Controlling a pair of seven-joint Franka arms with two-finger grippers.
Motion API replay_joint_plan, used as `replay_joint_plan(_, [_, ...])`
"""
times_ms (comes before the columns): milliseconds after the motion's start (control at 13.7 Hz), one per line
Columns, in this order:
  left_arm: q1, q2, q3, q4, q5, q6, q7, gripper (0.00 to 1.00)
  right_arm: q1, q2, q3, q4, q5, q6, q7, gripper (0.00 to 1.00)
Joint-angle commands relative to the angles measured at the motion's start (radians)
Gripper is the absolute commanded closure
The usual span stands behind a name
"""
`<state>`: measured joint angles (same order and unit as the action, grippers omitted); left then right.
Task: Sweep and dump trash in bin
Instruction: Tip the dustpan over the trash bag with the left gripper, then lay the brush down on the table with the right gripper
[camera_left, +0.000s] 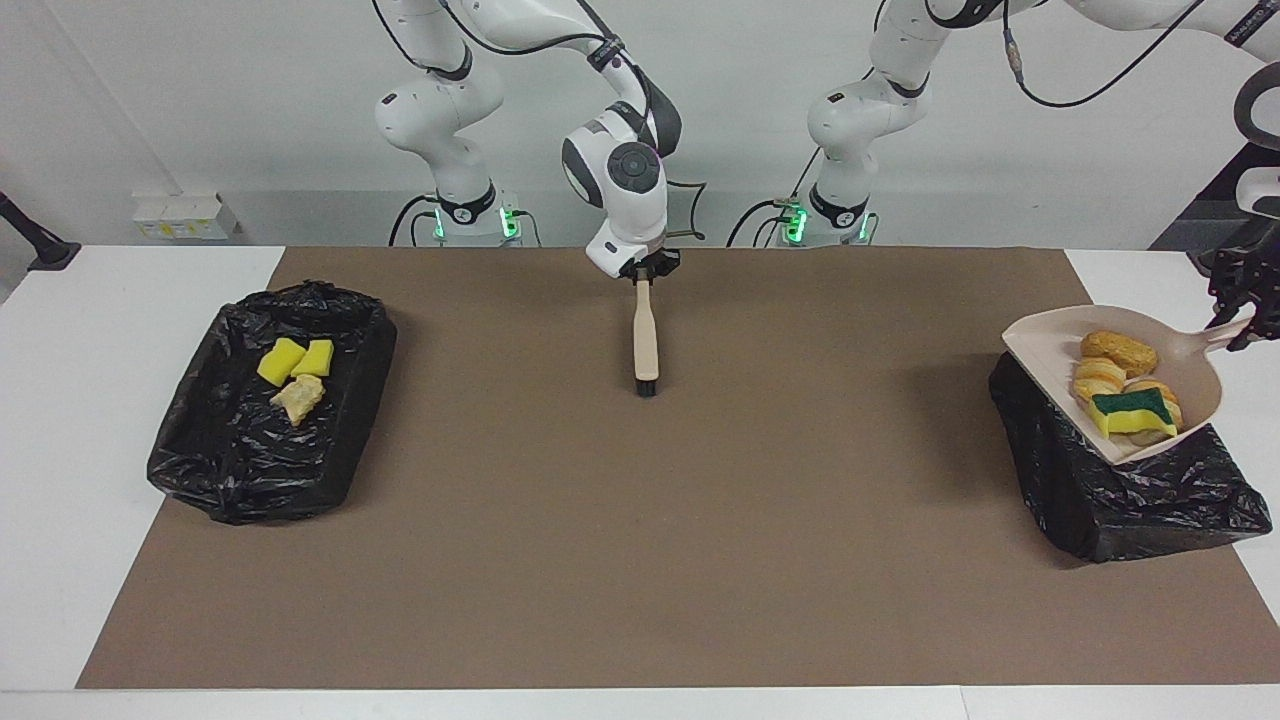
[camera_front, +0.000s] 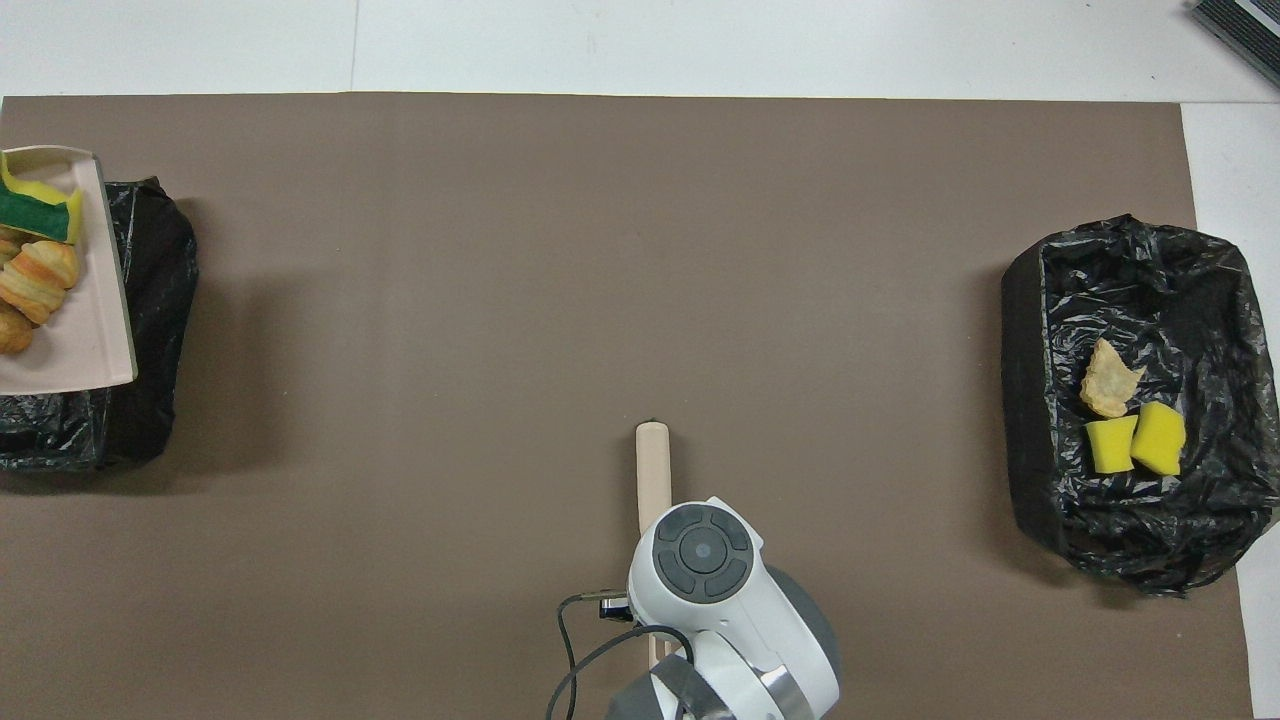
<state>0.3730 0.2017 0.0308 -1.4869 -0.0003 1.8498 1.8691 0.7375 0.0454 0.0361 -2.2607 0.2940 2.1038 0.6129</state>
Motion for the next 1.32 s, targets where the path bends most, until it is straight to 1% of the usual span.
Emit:
replay_joint_plan(0, [0.021, 0.051, -0.005, 0.072, 0.063, -0.009, 0.015, 1.0, -0.009, -0.009, 0.004, -0.019, 0.027, 0.025, 0.011, 0.23])
replay_joint_plan(73, [0.023, 0.068, -0.005, 0.089, 0.095, 0.006, 0.015, 1.0, -0.007, -0.001, 0.002, -0.001, 0.025, 0.025, 0.007, 0.0])
replay_joint_plan(146, [0.023, 0.097, -0.005, 0.115, 0.142, 0.015, 0.016, 1.0, -0.013, -0.001, -0.002, 0.015, 0.025, 0.024, -0.004, 0.0])
replay_joint_plan(219, [0.024, 0.119, 0.0, 0.137, 0.164, 0.022, 0.016, 1.0, -0.038, -0.005, -0.004, 0.036, 0.011, 0.022, -0.012, 0.0])
replay_joint_plan(292, [0.027, 0.14, 0.004, 0.161, 0.167, 0.028, 0.019, 1.0, -0.061, -0.009, -0.004, 0.061, 0.007, 0.015, -0.022, 0.0])
replay_joint_plan(365, [0.058, 0.177, 0.003, 0.192, 0.166, 0.034, 0.034, 1.0, -0.09, -0.013, -0.008, 0.078, 0.002, 0.013, -0.038, 0.0])
replay_joint_plan(439, [0.082, 0.204, -0.003, 0.223, 0.167, 0.049, 0.054, 1.0, -0.124, -0.018, -0.008, 0.095, -0.028, 0.013, -0.048, 0.0])
replay_joint_plan(512, [0.092, 0.214, -0.005, 0.229, 0.169, 0.064, 0.065, 1.0, -0.153, -0.018, -0.008, 0.113, -0.071, 0.009, -0.05, 0.0])
replay_joint_plan(585, [0.09, 0.22, -0.005, 0.231, 0.205, 0.071, 0.07, 1.0, -0.182, -0.025, -0.008, 0.124, -0.111, 0.008, -0.045, 0.0])
replay_joint_plan(658, [0.077, 0.222, -0.011, 0.231, 0.305, 0.069, 0.073, 1.0, -0.216, -0.03, -0.013, 0.137, -0.174, 0.012, -0.048, 0.0])
replay_joint_plan(731, [0.038, 0.217, -0.015, 0.221, 0.395, 0.056, 0.071, 1.0, -0.265, -0.025, -0.01, 0.182, -0.262, 0.005, -0.05, 0.0])
replay_joint_plan(804, [0.011, 0.214, -0.014, 0.221, 0.442, 0.051, 0.071, 1.0, -0.3, -0.024, -0.007, 0.216, -0.327, -0.002, -0.05, 0.0])
replay_joint_plan(950, [0.009, 0.212, -0.009, 0.214, 0.451, 0.055, 0.064, 1.0, -0.352, -0.01, -0.01, 0.288, -0.389, -0.019, -0.055, 0.0])
replay_joint_plan(1023, [0.007, 0.209, -0.008, 0.208, 0.476, 0.054, 0.062, 1.0, -0.371, -0.012, -0.01, 0.318, -0.409, -0.045, -0.056, 0.0])
replay_joint_plan(1096, [0.004, 0.203, -0.009, 0.191, 0.526, 0.054, 0.061, 1.0, -0.398, -0.015, -0.01, 0.375, -0.415, -0.095, -0.064, 0.0])
replay_joint_plan(1242, [0.01, 0.182, -0.008, 0.154, 0.552, 0.052, 0.045, 1.0, -0.458, -0.022, -0.009, 0.491, -0.411, -0.203, -0.145, 0.0])
